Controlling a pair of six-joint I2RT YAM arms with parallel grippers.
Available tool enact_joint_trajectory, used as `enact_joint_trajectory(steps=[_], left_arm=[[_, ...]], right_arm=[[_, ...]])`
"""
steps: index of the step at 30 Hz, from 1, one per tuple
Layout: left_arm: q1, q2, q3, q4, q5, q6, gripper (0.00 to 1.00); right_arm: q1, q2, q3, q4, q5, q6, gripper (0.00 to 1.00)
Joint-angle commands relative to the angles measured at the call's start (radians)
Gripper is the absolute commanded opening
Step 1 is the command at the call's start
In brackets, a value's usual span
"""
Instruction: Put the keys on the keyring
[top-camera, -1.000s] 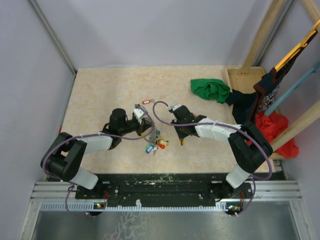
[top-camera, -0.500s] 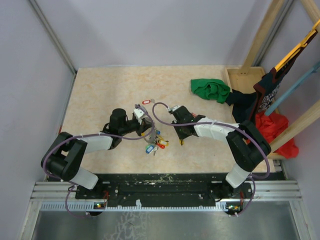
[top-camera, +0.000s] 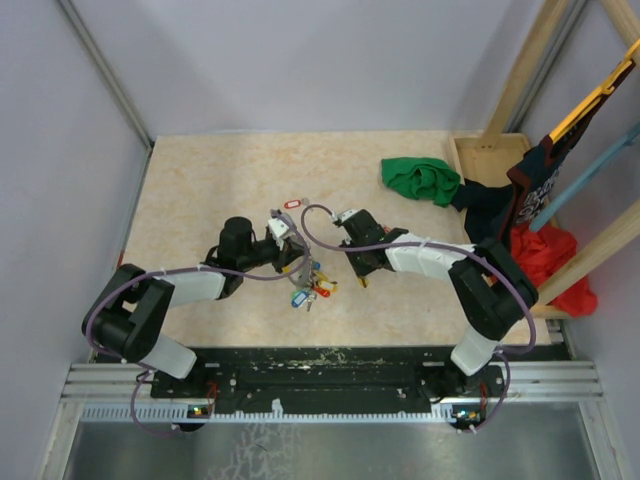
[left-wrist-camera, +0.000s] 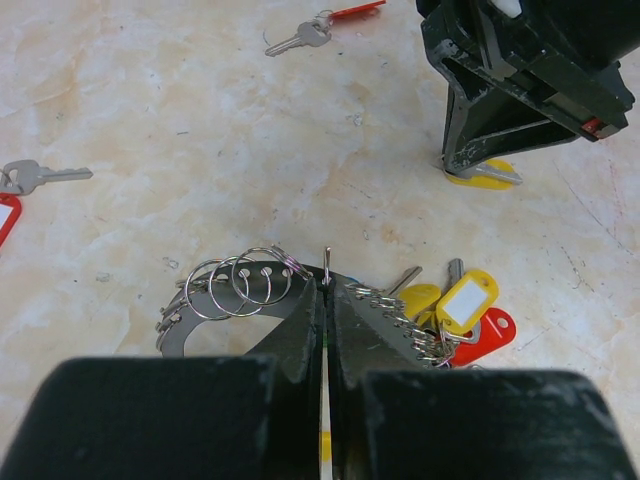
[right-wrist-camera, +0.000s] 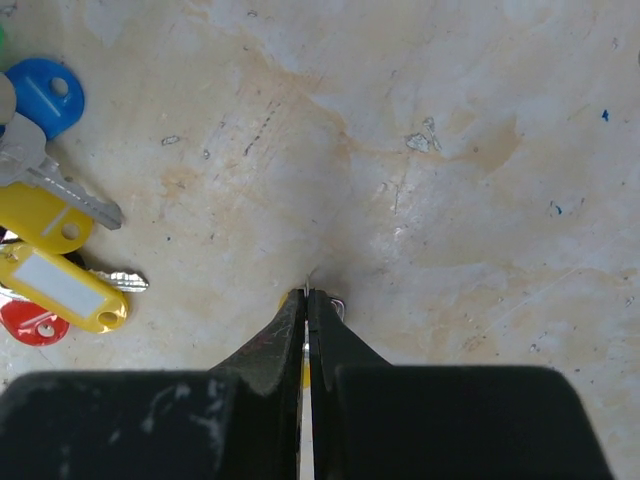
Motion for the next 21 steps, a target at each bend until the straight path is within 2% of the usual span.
enact_joint_trajectory(steps=[1, 6, 21], left_arm=[[0.004, -0.008, 0.014, 0.011, 0.047, 0.030, 0.00], [0.004, -0.029, 0.002, 0.015, 0.068, 0.053, 0.00], [0.003, -0.083, -0.035, 0.045, 0.186, 0.110, 0.00]], right_arm=[[-0.008, -0.079, -0.012, 0.055, -0.055, -0.076, 0.00], [-0.008, -0.184, -0.079, 0.162, -0.155, -0.164, 0.00], [-0.039, -0.400, -0.345, 0.628, -0.546, -0.429, 0.00]])
